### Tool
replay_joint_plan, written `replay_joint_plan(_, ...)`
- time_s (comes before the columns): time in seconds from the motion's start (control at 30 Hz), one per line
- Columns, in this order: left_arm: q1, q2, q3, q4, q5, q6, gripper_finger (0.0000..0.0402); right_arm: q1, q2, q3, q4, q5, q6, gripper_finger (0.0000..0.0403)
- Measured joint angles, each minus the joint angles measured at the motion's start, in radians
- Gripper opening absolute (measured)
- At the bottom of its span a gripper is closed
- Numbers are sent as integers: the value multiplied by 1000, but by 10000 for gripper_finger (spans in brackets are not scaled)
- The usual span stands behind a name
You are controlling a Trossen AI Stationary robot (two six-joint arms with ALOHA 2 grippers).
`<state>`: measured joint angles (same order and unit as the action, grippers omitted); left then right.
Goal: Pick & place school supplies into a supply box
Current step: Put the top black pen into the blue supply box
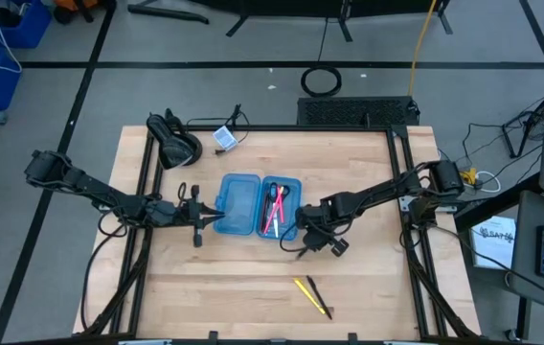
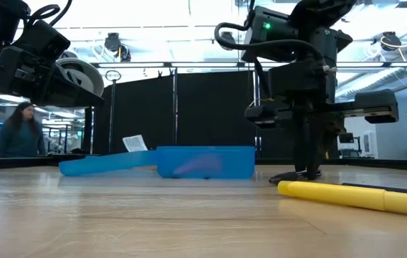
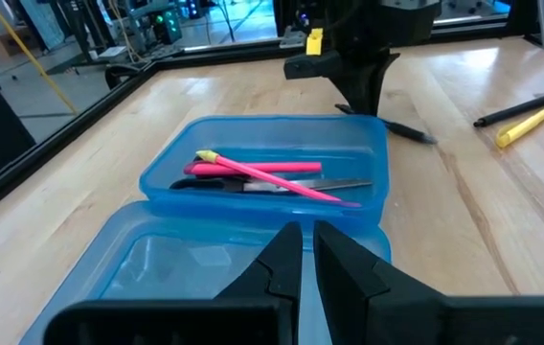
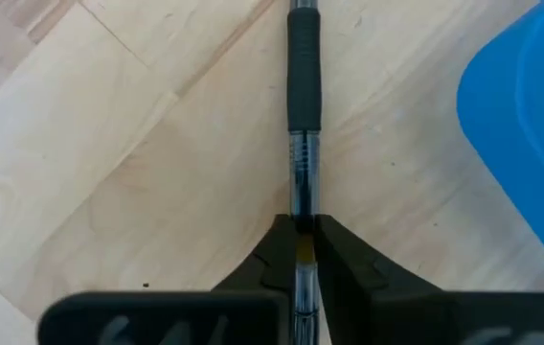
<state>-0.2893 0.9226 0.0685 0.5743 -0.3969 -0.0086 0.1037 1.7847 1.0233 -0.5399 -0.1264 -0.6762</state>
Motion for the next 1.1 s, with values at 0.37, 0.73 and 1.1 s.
replay_joint_plan(0.37, 0, 0, 0, -2, 3, 0, 37, 13, 2, 39, -25, 25, 44, 17)
replay_joint_plan(0.73, 0, 0, 0, -2, 5, 0, 37, 28, 6, 95, -96, 94, 76, 17)
replay_joint_plan(1.1, 0, 0, 0, -2, 7, 0, 37, 29, 2, 97, -118, 69, 115, 17)
